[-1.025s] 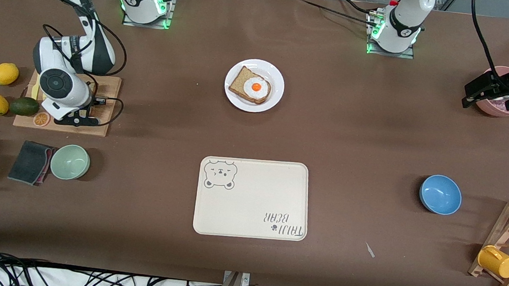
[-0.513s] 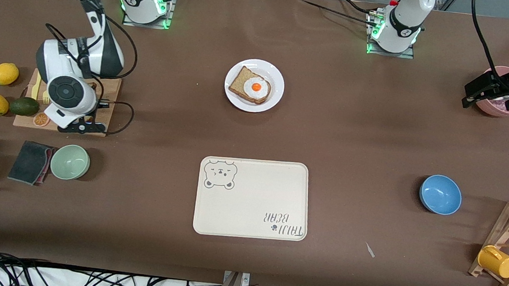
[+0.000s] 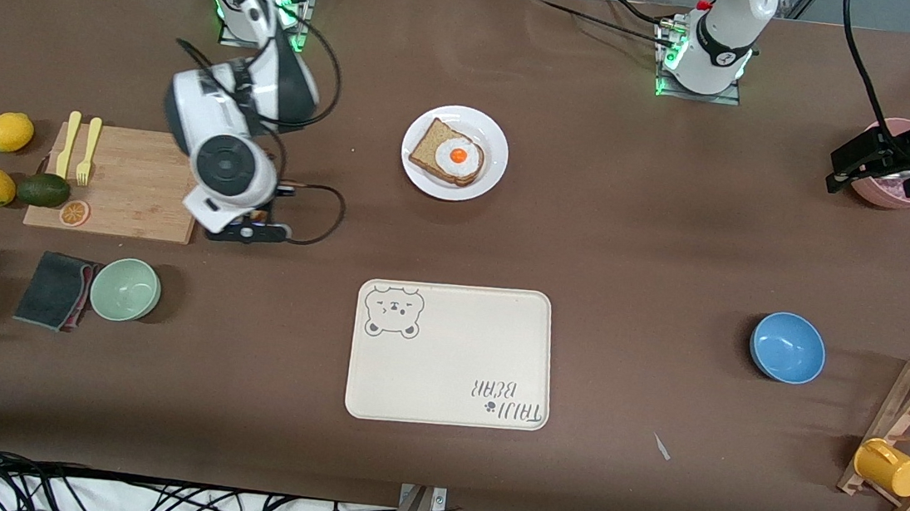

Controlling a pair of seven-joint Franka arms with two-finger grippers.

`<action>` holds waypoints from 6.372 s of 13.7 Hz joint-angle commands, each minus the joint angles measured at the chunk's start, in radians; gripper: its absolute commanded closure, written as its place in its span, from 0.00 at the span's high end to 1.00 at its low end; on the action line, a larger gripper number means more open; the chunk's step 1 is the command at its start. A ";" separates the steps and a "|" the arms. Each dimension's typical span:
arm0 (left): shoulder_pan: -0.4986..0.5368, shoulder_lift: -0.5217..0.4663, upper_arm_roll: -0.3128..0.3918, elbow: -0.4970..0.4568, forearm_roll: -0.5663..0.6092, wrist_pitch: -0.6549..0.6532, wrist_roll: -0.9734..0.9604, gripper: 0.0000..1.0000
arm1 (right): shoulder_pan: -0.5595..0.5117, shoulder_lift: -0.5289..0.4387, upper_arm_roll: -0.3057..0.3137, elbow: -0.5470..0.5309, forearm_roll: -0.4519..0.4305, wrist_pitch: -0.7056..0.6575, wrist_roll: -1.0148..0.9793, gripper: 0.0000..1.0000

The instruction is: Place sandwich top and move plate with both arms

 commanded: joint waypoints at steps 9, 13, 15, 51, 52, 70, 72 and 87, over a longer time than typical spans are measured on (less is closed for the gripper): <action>0.003 0.010 0.001 0.025 -0.017 -0.015 0.001 1.00 | 0.351 0.191 -0.007 0.280 0.284 -0.039 0.607 0.00; 0.003 0.010 0.001 0.025 -0.017 -0.015 -0.002 1.00 | 0.457 0.234 -0.007 0.283 0.286 0.047 0.741 0.00; 0.002 0.010 0.001 0.025 -0.016 -0.015 -0.002 1.00 | 0.497 0.262 -0.009 0.283 0.279 0.083 0.773 0.00; 0.006 0.065 -0.007 0.024 -0.019 -0.003 -0.012 1.00 | -0.094 -0.115 -0.253 0.409 0.144 -0.347 -0.431 1.00; 0.008 0.077 -0.005 0.021 -0.022 0.016 -0.012 1.00 | -0.142 -0.151 -0.199 0.365 0.125 -0.308 -0.433 1.00; 0.032 0.206 -0.106 -0.363 -0.687 0.391 0.205 1.00 | -0.506 -0.433 0.094 0.100 0.066 -0.194 -0.420 1.00; 0.034 0.206 -0.158 -0.433 -0.739 0.497 0.205 1.00 | -0.506 -0.433 0.097 0.096 0.071 -0.194 -0.422 1.00; 0.029 0.252 -0.390 -0.791 -1.350 0.911 0.645 1.00 | -0.504 -0.419 0.090 0.110 0.083 -0.205 -0.427 1.00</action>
